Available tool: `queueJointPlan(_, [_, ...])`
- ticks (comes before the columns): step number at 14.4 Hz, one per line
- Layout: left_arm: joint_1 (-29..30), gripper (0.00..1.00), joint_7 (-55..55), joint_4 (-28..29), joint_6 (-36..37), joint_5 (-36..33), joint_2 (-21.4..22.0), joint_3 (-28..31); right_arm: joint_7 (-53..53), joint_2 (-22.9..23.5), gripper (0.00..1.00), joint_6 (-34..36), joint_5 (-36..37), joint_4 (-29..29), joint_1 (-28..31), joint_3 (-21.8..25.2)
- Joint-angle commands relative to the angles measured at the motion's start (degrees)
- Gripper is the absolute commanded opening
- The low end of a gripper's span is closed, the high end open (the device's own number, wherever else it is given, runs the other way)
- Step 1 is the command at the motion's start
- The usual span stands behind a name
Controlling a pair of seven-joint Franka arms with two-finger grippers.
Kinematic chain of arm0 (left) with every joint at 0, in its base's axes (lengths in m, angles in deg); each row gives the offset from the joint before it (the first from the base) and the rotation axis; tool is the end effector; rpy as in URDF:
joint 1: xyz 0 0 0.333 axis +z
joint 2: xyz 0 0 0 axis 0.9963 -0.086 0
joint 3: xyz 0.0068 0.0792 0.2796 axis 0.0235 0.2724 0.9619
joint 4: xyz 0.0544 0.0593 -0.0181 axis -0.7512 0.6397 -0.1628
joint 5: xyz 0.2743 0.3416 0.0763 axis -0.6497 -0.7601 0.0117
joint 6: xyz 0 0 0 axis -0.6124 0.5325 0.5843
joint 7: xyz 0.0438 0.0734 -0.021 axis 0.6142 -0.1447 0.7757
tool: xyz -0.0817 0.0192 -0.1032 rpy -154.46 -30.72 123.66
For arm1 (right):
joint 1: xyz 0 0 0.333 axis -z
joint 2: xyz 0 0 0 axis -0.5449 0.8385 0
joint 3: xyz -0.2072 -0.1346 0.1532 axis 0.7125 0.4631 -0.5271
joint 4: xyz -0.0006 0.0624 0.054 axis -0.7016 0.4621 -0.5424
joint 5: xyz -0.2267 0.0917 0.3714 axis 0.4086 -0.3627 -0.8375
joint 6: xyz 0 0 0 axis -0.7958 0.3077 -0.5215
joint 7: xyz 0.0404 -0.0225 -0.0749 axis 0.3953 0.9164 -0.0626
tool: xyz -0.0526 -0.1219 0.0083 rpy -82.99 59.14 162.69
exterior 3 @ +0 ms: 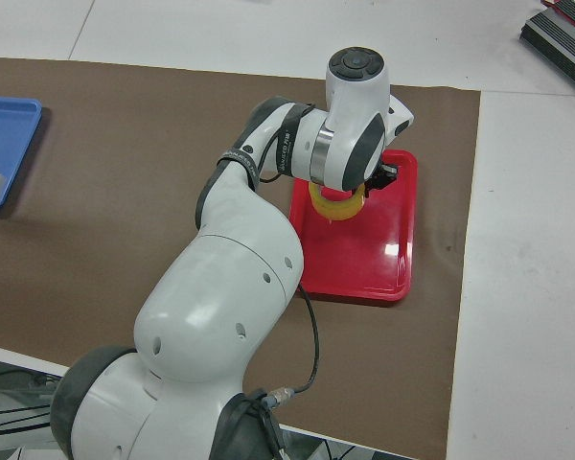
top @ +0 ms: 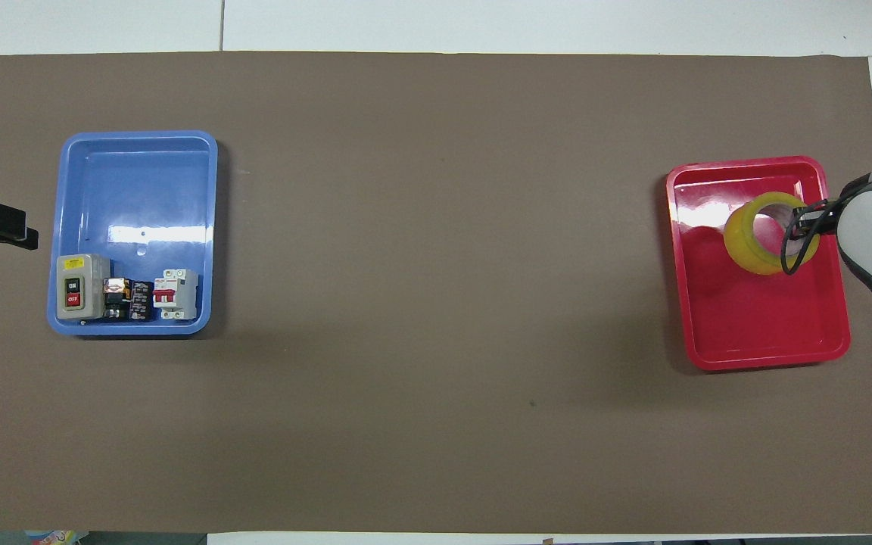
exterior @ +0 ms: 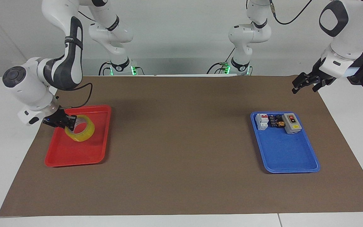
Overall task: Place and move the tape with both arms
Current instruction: 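Lower the tape into the red tray and open the right gripper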
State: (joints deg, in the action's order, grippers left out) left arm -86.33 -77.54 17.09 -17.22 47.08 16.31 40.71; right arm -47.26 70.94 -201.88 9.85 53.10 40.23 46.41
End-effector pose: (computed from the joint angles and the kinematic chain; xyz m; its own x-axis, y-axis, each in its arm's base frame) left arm 0.6015 0.0263 0.5345 0.9978 0.0286 -0.0603 0.0308 -0.9989 0.0359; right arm 0.6234 -0.1530 0.3044 0.9987 0.0136 -0.0499 0.0139 -0.9999 0.0043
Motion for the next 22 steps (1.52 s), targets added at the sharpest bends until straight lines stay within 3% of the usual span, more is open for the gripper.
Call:
queueJointPlan(1, [-0.40,1.00,-0.11,1.60,-0.98,-1.07,1.49,0.14,2.91,0.08,0.00,-2.52,0.77,2.37,2.36,-0.94])
queueJointPlan(3, [-0.40,1.00,-0.11,1.60,-0.98,-1.07,1.49,0.14,3.19,-0.27,0.00,-3.30,0.77,4.12,2.28,-0.94])
queueJointPlan(6, [-0.40,1.00,-0.11,1.60,-0.98,-1.07,1.49,0.14,3.98,-1.59,0.00,-10.23,0.77,10.09,2.10,-0.94])
queueJointPlan(11, [-0.40,1.00,-0.11,1.60,-0.98,-1.07,1.49,0.14,4.33,-0.27,0.00,-12.10,0.77,10.54,2.28,-1.03])
queueJointPlan(12, [-0.40,1.00,-0.11,1.60,-0.98,-1.07,1.49,0.14,4.42,-0.27,0.11,-12.10,0.77,10.63,2.28,-0.95])
queueJointPlan(13, [-0.40,1.00,-0.11,1.60,-0.98,-1.07,1.49,0.14,4.51,-0.27,0.61,-12.01,0.77,10.55,2.37,-1.03])
queueJointPlan(14, [-0.40,1.00,-0.11,1.60,-0.98,-1.07,1.49,0.14,4.42,-0.27,1.00,-11.75,0.77,10.46,2.37,-0.95])
queueJointPlan(17, [-0.40,1.00,-0.11,1.60,-0.98,-1.07,1.49,0.14,4.33,-1.49,1.00,-8.43,0.77,7.92,1.75,-1.03])
queueJointPlan(22, [-0.40,1.00,-0.11,1.60,-0.98,-1.07,1.49,0.14,3.72,-3.78,1.00,8.25,0.86,-4.89,1.49,-1.47])
